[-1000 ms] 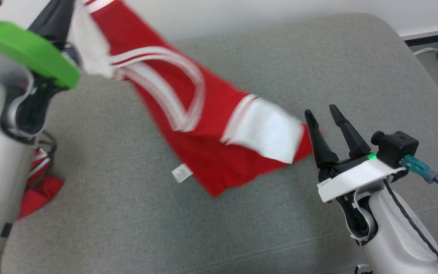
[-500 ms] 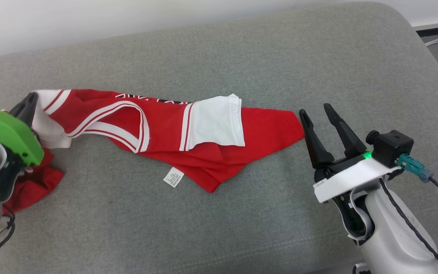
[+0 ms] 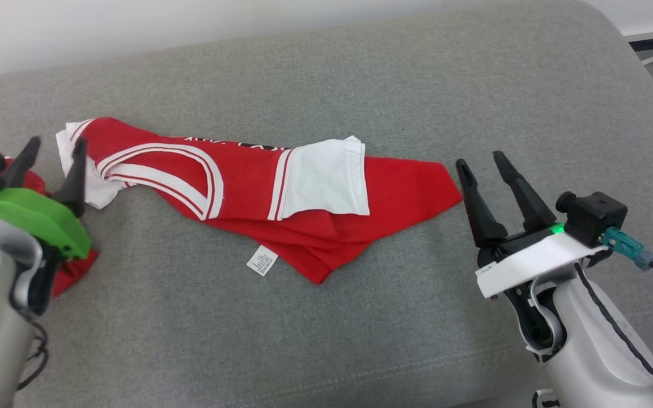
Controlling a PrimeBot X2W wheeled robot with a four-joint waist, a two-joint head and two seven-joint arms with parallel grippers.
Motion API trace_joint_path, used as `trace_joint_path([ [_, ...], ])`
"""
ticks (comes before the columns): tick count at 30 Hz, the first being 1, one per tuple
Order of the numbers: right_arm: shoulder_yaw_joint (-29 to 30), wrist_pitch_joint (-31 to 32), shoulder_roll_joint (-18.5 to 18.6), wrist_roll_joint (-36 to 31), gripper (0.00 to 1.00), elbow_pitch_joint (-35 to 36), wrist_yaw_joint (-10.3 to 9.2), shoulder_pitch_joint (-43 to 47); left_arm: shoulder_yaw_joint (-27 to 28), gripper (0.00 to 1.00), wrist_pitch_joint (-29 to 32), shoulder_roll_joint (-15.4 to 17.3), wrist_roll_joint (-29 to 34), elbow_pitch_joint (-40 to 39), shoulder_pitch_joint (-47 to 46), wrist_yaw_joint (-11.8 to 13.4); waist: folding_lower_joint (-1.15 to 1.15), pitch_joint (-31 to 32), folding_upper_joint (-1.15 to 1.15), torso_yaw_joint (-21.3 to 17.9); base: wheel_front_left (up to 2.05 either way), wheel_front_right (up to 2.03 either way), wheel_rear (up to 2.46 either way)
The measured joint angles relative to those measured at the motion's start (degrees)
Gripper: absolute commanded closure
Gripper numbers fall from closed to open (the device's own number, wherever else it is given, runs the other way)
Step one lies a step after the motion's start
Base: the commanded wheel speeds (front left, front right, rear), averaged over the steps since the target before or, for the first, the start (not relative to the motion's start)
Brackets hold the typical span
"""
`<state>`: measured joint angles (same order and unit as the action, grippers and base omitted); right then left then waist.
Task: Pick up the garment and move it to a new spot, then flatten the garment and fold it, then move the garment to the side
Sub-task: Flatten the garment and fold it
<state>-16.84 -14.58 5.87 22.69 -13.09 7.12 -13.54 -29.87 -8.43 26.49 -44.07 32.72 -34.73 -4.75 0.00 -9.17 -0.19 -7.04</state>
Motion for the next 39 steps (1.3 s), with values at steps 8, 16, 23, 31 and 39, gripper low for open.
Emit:
trace_joint_path([
  [8, 1.1, 0.0, 1.2, -0.3, 0.0, 0.1, 0.0, 0.0, -1.6, 0.0, -6.0, -5.8, 2.9, -6.7, 0.1, 0.3, 0.0, -0.4, 0.0, 1.7, 0.0, 0.0, 0.0],
  [16, 1.1, 0.0, 1.5, -0.7, 0.0, 0.3, 0.0, 0.0, -6.7, 0.0, -5.9, -10.1, 5.9, -9.8, 3.7, 0.4, 0.0, -1.7, 0.0, 2.6, 0.0, 0.0, 0.0],
  [23, 1.1, 0.0, 1.5, -1.0, 0.0, 0.2, 0.0, 0.0, -9.8, 0.0, -5.9, -11.0, 8.7, -9.7, 5.0, 0.4, 0.0, -2.8, 0.0, 1.9, 0.0, 0.0, 0.0],
  [31, 1.0, 0.0, 1.5, -1.0, 0.0, -0.1, 0.0, -0.1, -14.4, 0.0, -5.9, -11.8, 13.8, -9.1, 5.0, 0.3, 0.0, -3.1, 0.0, 0.2, 0.0, 0.0, 0.0],
  [39, 0.6, 0.0, 1.4, -1.0, 0.0, -0.2, 0.0, -0.2, -16.9, 0.0, -4.7, -12.7, 16.9, -6.8, 4.3, 0.3, 0.0, -3.4, 0.0, -1.3, 0.0, 0.0, 0.0],
])
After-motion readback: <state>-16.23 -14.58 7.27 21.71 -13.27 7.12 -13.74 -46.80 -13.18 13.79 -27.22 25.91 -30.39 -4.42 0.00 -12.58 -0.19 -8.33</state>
